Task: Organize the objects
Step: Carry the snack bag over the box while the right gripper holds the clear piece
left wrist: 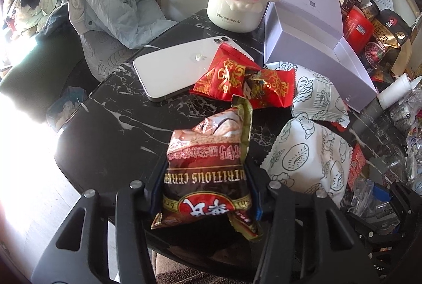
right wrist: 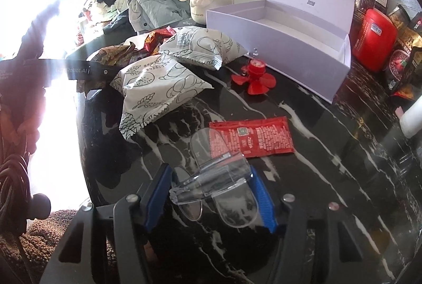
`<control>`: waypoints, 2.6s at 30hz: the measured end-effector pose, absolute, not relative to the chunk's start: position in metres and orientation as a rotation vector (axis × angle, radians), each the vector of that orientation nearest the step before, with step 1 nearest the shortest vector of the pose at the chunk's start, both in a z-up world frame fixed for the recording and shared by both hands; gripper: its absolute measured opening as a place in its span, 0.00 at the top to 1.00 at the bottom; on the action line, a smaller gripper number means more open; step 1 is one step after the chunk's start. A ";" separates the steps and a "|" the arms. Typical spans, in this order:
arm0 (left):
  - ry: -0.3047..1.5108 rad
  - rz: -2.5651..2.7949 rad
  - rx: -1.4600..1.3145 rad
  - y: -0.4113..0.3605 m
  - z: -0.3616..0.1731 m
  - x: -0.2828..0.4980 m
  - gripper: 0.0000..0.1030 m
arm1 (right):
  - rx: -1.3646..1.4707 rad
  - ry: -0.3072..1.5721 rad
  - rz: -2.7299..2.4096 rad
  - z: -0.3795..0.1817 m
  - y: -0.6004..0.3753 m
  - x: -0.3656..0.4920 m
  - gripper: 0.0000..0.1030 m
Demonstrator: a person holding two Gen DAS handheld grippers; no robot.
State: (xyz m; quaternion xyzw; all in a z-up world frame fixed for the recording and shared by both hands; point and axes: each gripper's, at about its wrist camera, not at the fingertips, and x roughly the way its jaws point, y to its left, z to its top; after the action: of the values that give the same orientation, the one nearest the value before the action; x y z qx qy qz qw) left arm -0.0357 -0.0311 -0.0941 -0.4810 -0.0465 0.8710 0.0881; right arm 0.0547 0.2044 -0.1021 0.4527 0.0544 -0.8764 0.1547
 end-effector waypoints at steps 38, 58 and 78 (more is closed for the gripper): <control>0.054 2.465 -1.164 0.057 -0.019 0.001 0.53 | 1.082 0.049 -2.788 -0.023 0.262 0.100 0.40; 0.153 2.419 -1.113 0.084 0.000 -0.045 0.53 | 1.063 0.070 -2.802 -0.004 0.270 0.039 0.40; 0.244 2.355 -1.106 0.124 0.002 -0.145 0.53 | 1.043 0.134 -2.781 0.006 0.288 -0.057 0.40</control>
State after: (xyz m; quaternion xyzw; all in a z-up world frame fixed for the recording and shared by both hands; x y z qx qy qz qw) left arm -0.1455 0.1240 0.0025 -0.4084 0.0902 0.8700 0.2611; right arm -0.0569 0.2880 0.0063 0.3497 0.0448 -0.9320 0.0839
